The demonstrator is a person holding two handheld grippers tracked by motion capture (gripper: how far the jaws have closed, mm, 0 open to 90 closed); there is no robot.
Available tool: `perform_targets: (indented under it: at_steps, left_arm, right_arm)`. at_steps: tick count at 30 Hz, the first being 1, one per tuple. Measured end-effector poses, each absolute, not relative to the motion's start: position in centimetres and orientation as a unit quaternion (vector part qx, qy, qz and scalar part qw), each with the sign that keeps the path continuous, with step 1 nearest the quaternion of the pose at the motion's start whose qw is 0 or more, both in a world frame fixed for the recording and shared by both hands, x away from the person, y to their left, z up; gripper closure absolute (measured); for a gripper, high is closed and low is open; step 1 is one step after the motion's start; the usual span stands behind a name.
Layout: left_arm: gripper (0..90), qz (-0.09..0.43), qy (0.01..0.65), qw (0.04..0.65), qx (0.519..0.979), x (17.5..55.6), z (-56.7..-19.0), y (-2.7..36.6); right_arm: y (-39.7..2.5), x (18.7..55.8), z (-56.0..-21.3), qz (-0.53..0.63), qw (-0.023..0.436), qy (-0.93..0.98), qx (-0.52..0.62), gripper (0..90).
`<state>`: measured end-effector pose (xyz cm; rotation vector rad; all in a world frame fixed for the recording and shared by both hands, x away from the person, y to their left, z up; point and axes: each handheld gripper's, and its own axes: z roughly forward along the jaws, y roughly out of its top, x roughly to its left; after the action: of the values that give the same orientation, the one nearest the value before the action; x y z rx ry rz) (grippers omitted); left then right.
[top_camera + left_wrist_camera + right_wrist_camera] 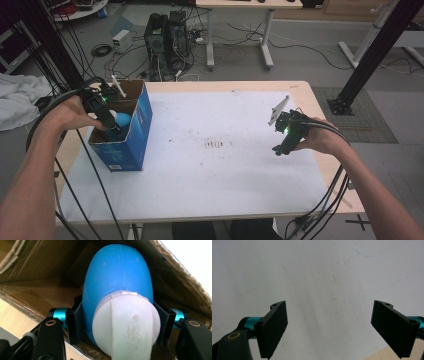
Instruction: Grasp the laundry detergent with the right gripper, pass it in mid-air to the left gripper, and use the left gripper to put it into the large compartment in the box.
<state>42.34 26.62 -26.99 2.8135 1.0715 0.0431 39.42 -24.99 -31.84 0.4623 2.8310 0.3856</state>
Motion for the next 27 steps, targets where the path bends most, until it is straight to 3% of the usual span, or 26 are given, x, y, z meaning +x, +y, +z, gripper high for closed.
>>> perform_targets:
  at_steps: [27]
  left_arm:
    - [35.2,0.022,0.353,0.074,0.933,42.26,-27.08,26.18]
  right_arm:
    - [-24.66,39.32,-31.89,0.131,0.123,0.971,0.156,13.1]
